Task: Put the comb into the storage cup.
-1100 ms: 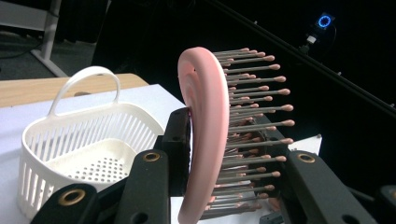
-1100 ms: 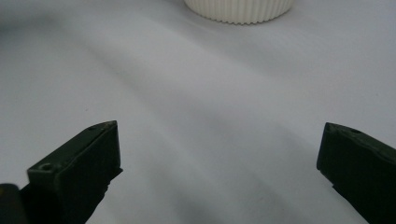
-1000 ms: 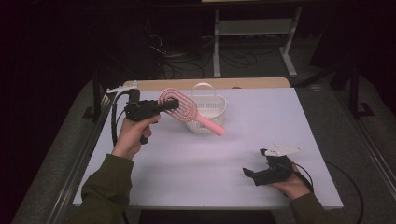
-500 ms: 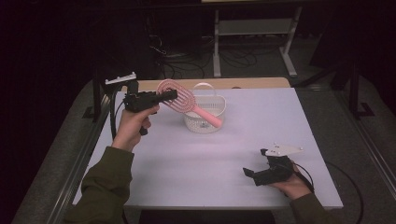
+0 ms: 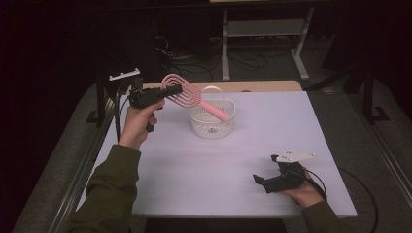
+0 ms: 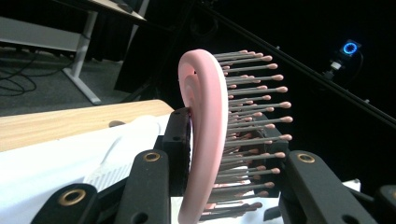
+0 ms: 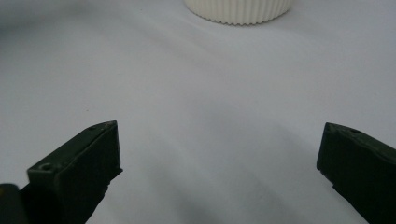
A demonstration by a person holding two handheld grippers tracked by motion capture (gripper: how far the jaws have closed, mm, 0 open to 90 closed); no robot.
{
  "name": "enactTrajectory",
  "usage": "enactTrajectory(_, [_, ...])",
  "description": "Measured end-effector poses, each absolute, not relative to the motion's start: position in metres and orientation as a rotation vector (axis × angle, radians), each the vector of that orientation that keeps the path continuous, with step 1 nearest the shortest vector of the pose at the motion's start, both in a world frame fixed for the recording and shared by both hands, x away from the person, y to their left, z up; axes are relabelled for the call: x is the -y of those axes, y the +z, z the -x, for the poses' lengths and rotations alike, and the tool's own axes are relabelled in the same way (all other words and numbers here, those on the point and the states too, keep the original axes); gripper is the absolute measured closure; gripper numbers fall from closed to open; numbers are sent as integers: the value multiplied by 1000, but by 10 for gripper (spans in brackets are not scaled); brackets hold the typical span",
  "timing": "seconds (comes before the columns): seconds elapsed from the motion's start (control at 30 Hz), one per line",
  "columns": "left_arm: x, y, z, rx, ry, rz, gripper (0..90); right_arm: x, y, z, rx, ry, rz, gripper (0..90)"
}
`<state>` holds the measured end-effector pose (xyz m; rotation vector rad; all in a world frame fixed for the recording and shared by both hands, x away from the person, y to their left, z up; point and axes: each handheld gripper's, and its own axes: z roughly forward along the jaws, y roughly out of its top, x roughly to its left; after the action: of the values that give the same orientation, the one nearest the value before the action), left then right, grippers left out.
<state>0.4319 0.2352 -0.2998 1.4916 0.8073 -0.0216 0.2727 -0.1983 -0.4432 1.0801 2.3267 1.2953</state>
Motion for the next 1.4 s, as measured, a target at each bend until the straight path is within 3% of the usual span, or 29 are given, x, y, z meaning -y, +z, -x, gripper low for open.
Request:
enactTrajectory(0.6, [-239, -314, -450, -895, 18, -1480, 646, 198, -444, -272, -2330, 1297, -1082, 0])
enactTrajectory(1.4, [-210, -342, -464, -964, 39, -1544, 645, 198, -443, -272, -2330, 1300, -1078, 0])
